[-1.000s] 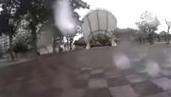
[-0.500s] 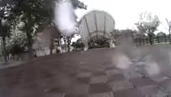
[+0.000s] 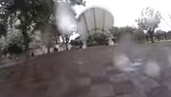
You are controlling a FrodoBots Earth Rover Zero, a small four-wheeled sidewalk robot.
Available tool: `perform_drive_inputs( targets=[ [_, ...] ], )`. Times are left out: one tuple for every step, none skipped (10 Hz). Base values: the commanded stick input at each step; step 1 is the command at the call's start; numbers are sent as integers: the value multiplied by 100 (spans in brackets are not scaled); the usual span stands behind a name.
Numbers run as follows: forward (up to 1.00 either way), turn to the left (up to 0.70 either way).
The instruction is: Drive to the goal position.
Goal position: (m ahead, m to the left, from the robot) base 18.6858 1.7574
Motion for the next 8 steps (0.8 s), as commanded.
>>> perform_drive_inputs(
  targets=[
    [100,0],
    [100,0],
    [100,-6],
    [100,-26],
    [100,-24],
    [100,-1],
    [100,0],
    [100,0]
  ],
)
